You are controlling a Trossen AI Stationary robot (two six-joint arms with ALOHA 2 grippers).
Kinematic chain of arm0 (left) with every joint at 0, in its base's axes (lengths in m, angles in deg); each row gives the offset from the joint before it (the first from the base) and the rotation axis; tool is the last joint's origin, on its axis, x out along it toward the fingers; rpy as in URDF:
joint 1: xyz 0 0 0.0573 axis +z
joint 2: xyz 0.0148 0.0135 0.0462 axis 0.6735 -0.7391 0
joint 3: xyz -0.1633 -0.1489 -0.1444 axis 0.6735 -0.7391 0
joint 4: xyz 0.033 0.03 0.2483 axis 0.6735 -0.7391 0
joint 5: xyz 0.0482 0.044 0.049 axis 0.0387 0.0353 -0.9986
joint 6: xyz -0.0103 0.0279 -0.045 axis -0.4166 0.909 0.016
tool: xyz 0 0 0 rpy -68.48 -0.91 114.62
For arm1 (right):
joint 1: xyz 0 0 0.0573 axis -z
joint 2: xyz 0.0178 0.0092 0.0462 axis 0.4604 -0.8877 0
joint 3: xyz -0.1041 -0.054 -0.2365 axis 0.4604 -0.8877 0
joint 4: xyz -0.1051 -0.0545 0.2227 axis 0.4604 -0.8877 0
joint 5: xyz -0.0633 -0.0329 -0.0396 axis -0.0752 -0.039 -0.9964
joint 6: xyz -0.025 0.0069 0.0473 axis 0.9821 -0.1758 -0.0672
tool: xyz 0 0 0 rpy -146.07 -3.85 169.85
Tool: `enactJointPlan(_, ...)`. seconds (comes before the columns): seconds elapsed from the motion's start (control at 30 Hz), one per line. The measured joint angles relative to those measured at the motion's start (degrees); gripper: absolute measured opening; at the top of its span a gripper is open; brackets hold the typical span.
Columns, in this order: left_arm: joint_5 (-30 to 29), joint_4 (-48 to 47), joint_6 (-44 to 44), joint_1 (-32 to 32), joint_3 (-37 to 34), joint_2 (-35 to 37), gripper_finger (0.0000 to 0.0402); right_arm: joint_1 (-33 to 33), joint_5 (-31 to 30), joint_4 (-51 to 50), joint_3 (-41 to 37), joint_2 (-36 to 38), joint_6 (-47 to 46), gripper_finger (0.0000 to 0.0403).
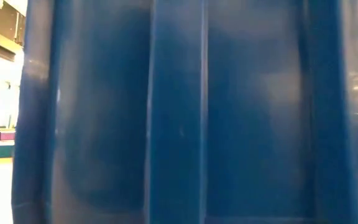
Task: Sort blocks
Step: Insert the bin divider into the blue bin
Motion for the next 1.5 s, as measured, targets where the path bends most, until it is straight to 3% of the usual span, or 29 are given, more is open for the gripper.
enactJointPlan(0.2, -6.8, 5.4, -5.3, -4.7, -4.4, 7.3, 0.0000, -2.0, 0.6, 0.0, 5.8, 0.3, -7.3, 0.0092)
enactJointPlan(0.33, -13.3, 6.6, -7.7, -10.6, -4.3, 10.4, 0.0000, -4.8, -4.4, 0.0, 11.1, 0.3, -11.4, 0.0094)
enactJointPlan(0.43, -13.8, 7.4, -10.2, -14.4, -4.3, 10.7, 0.0000, -8.8, -8.5, 0.6, 14.0, 0.1, -12.9, 0.0087)
enactJointPlan(0.63, -14.0, 7.9, -11.4, -21.0, -4.3, 6.7, 0.0000, -16.7, -12.5, 8.1, 14.3, -3.9, -13.0, 0.0073)
enactJointPlan(0.87, -14.3, 14.0, -11.9, -24.8, -4.3, -2.0, 0.0000, -19.1, -6.2, 5.5, 14.2, -14.2, -11.3, 0.0059)
enactJointPlan(1.07, -14.3, 18.7, -12.2, -25.5, -4.3, -7.0, 0.0000, -16.0, -3.2, 7.0, 14.1, -19.8, -8.3, 0.0037)
enactJointPlan(1.2, -14.3, 19.7, -13.3, -25.5, -4.3, -8.7, 0.0000, -15.3, -1.7, -0.4, 14.1, -20.7, -10.3, 0.0024)
enactJointPlan(1.5, -14.9, 22.2, -10.7, -25.8, -4.3, -14.6, 0.0000, -16.2, -3.1, 0.6, 7.0, -18.1, -15.6, 0.0005)
